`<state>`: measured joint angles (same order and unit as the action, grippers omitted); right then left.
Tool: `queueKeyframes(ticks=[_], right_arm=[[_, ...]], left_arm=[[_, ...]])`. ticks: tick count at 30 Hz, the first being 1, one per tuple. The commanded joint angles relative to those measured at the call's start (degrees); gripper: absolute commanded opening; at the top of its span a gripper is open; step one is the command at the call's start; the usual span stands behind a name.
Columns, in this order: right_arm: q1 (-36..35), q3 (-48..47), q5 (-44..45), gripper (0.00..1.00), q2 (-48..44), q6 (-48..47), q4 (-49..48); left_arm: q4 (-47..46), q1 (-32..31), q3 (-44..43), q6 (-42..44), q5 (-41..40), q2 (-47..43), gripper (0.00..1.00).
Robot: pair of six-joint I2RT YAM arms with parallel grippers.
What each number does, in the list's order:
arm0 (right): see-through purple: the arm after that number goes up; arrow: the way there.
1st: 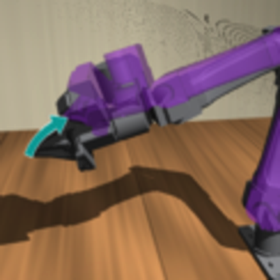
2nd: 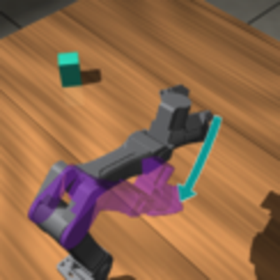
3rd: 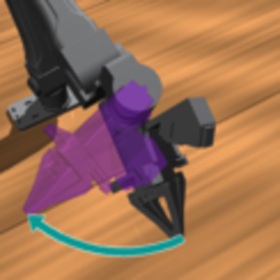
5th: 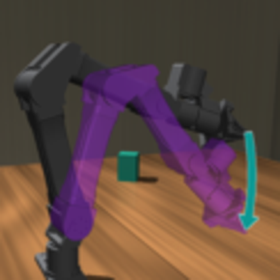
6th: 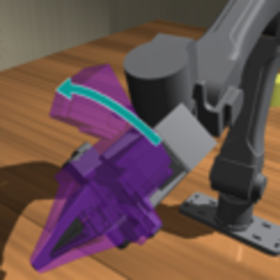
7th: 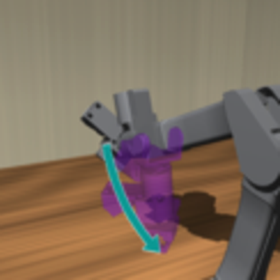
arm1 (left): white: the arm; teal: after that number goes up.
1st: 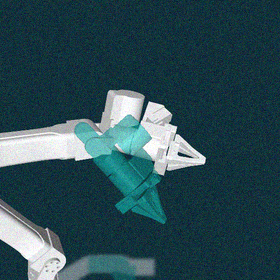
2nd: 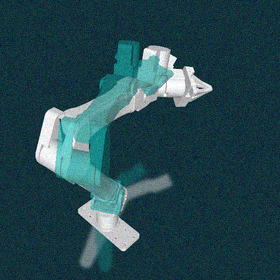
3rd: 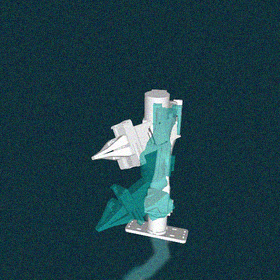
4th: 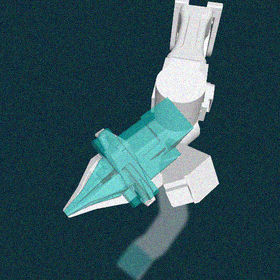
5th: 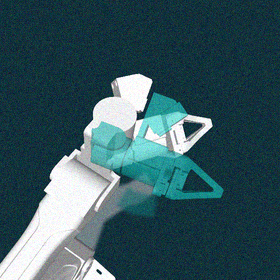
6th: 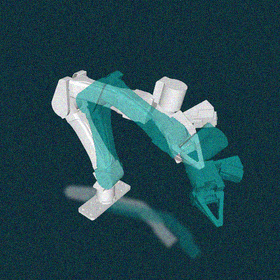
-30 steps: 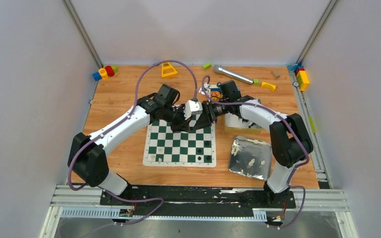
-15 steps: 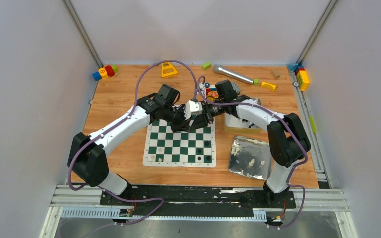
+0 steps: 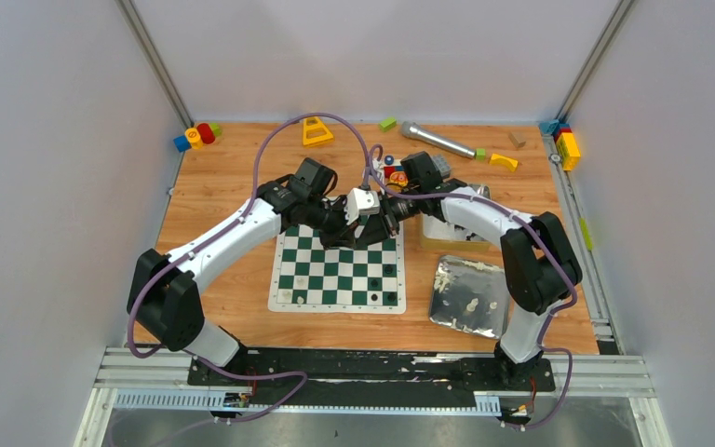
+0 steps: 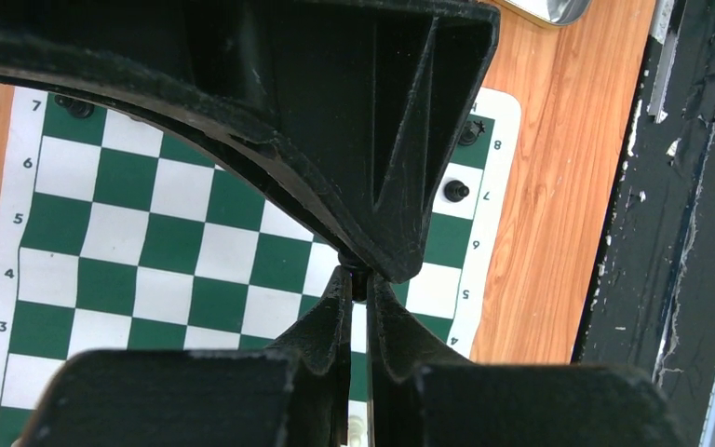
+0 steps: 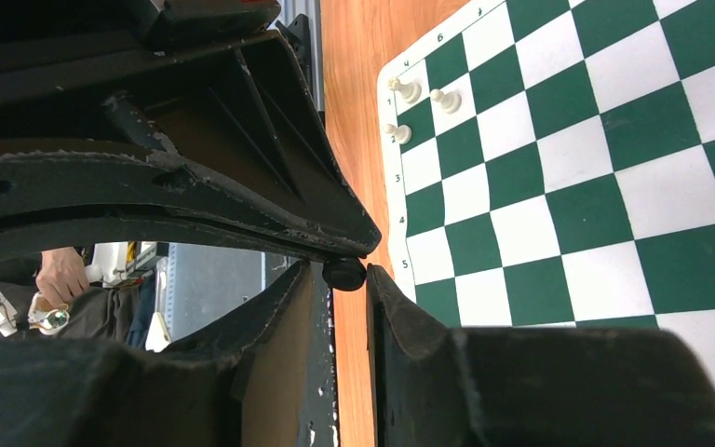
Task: Set up the chess pieces on the board
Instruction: Place the chess piece on the chessboard.
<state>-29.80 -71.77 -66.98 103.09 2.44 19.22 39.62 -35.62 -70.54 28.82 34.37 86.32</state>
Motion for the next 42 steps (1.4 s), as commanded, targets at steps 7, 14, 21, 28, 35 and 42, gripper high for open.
queueKeyframes(ticks=[7, 14, 21, 28, 35, 42], right_arm=[[-1.14, -3.09, 0.06, 0.15, 0.71, -1.62, -0.58], [-1.01, -3.35, 0.65, 0.06, 0.68, -1.66, -0.39], [0.10, -1.96, 1.28, 0.03, -0.28, -2.15, 0.08], [0.99, -0.13, 1.98, 0.03, -1.19, -4.88, 1.30], [2.33, 1.23, 1.08, 0.04, -2.87, -5.25, 1.60], [3.46, 1.58, -0.42, 0.04, -4.73, -4.78, 1.57]], left_arm=[[-1.33, -0.31, 0.28, -1.14, 1.31, -1.46, 0.03], [-1.30, -0.31, 0.58, -1.05, 1.22, -1.51, 0.14], [-1.38, -0.26, 0.67, -0.67, 0.24, -1.92, 0.33], [-1.94, -0.21, 0.94, 0.13, -1.70, -2.39, 0.49], [-6.47, 1.62, 4.09, 0.24, -1.90, -4.69, 0.59], [-17.46, 5.98, 11.31, 0.88, 7.42, -7.14, 0.64]])
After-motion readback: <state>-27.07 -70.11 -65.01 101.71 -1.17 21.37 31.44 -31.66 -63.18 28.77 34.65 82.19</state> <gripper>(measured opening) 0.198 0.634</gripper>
